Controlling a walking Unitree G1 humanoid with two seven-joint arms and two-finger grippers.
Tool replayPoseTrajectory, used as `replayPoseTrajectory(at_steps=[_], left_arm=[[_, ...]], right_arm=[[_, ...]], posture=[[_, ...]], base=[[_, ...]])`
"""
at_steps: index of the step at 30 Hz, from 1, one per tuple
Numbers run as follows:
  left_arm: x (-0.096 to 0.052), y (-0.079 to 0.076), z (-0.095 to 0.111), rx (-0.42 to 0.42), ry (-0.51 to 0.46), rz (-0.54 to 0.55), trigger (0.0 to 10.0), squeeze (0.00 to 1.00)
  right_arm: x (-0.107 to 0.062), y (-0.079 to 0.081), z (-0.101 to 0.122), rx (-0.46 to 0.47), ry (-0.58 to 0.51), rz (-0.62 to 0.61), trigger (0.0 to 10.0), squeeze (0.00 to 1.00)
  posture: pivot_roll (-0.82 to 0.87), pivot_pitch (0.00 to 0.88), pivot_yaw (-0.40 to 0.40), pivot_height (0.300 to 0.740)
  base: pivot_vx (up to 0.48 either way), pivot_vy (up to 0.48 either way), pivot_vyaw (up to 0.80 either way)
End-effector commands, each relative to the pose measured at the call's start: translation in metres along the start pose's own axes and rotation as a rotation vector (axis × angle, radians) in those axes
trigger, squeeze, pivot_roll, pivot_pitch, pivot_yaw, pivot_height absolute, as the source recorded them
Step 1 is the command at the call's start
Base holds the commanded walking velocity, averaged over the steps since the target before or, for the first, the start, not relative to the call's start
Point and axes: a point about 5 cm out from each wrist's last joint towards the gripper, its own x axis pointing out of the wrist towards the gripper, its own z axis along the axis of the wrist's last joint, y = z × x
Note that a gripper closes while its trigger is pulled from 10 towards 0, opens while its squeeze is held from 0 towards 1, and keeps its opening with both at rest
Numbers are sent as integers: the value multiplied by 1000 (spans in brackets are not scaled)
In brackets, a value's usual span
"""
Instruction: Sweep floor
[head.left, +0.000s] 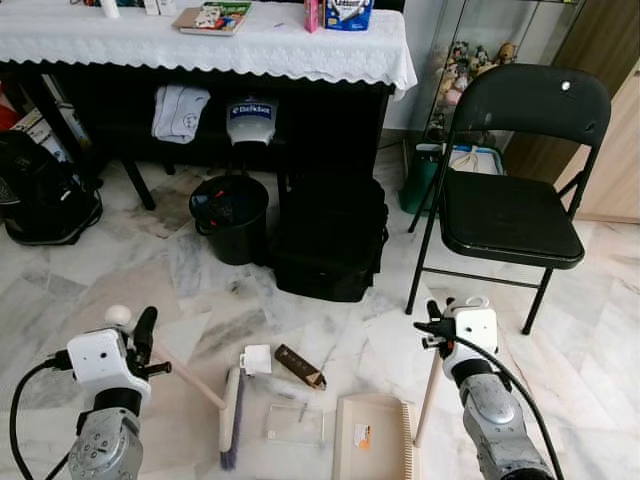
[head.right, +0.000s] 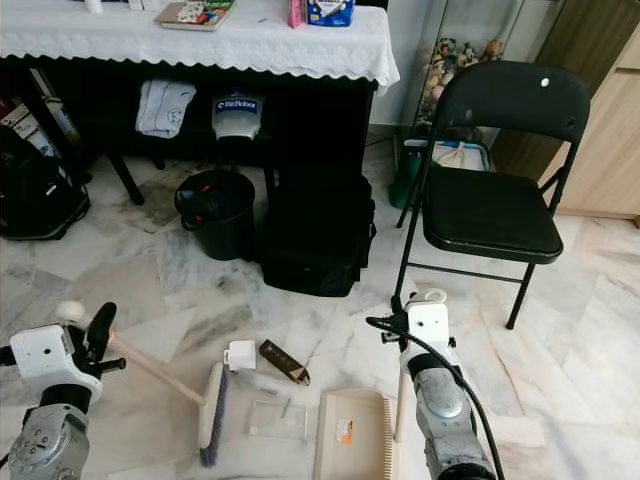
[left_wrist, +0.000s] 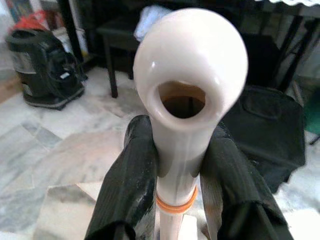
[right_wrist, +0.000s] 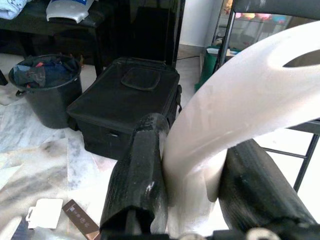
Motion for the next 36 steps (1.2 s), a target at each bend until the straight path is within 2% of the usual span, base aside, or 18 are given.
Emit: replayPoseTrajectory(at_steps=[1,5,9,10,11,16,22,25,28,33,34,35,36], left_arm=[[-9,2,-18,-12,107,-19,10000,0],[-11,-1,-19,-34,139,-66,10000,0],[-11,5,-19,-3,138,-57,10000,0],[-9,16,-11,29,94,6,10000,0],[-9,21,-7,43,72,33,10000,0],[-8,36,17,109,-11,80,10000,0],[-13,44,26,194,7,27,10000,0],[-16,46,25,221,52,-20,10000,0],[-19,44,21,205,99,-70,10000,0],[-19,39,17,181,113,-85,10000,0],[-19,34,15,135,122,-83,10000,0],[-19,34,15,135,122,-83,10000,0],[-19,31,11,97,130,-72,10000,0]], right_arm=[[-1,-4,-5,-22,24,-8,10000,0],[-1,-3,-4,-19,19,-7,10000,0],[0,-1,-4,-19,18,-3,10000,0],[0,-1,-5,-17,17,-4,10000,0],[0,-1,-5,-16,17,-4,10000,0],[0,0,-5,-12,17,-5,10000,0],[1,1,-5,-9,13,-5,10000,0],[1,2,-5,-6,13,-3,10000,0],[2,3,-4,-3,14,-3,10000,0],[2,4,-4,0,13,-4,10000,0],[2,4,-4,1,12,-5,10000,0],[2,4,-4,1,12,-5,10000,0],[2,4,-4,2,10,-7,10000,0]], posture=[[5,139,-16,740],[8,143,-16,740],[11,146,-15,740],[11,146,-15,740],[11,146,-15,740],[17,148,-7,740],[23,149,-2,740],[36,150,5,740],[40,150,8,740],[38,150,11,740],[37,150,11,740],[37,150,11,740],[34,151,13,740]], base=[[0,0,0],[0,0,0],[0,0,0],[0,0,0],[0,0,0],[0,0,0],[0,0,0],[0,0,0],[0,0,0],[0,0,0],[0,0,0],[0,0,0],[0,0,0]])
